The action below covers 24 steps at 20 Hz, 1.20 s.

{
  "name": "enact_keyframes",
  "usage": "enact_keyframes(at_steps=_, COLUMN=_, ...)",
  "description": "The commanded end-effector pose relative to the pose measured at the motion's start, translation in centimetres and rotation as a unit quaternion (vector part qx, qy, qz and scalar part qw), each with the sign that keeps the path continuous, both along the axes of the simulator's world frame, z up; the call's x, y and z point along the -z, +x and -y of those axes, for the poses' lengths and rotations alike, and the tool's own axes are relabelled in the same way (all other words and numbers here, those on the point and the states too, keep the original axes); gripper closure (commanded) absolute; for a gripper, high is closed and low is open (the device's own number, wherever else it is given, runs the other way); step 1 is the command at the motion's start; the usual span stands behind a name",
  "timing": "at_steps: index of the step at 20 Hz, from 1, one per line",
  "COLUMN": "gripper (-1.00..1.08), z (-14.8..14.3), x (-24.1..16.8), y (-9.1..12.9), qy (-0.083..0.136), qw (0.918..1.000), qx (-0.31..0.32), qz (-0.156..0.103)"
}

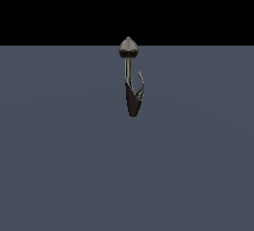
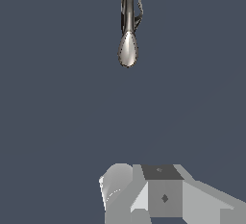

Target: Turn on the faucet by rotating a designated handle.

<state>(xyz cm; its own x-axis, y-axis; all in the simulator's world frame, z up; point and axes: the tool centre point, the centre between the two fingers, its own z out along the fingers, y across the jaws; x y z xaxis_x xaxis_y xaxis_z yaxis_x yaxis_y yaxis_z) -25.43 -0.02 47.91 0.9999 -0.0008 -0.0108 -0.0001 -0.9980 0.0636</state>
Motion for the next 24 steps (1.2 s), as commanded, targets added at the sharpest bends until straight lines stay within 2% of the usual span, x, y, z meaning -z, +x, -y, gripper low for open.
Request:
enact_keyframes(at_steps=1, gripper=1.08, z=0.0, x=0.0, y=0.0, qy=0.000, qw=1.0000, qx=0.000, qz=0.000)
enact_keyframes(at_steps=15, gripper=1.08, z=-0.1, x=-0.3, y=1.1, qy=-0.003, qw=1.0000, qx=0.005, qz=0.004)
enact_keyframes(at_steps=24, gripper=1.08, z=-0.5, x=0.0, y=3.2, qy=0.020, qw=0.9991, qx=0.037, qz=-0.004)
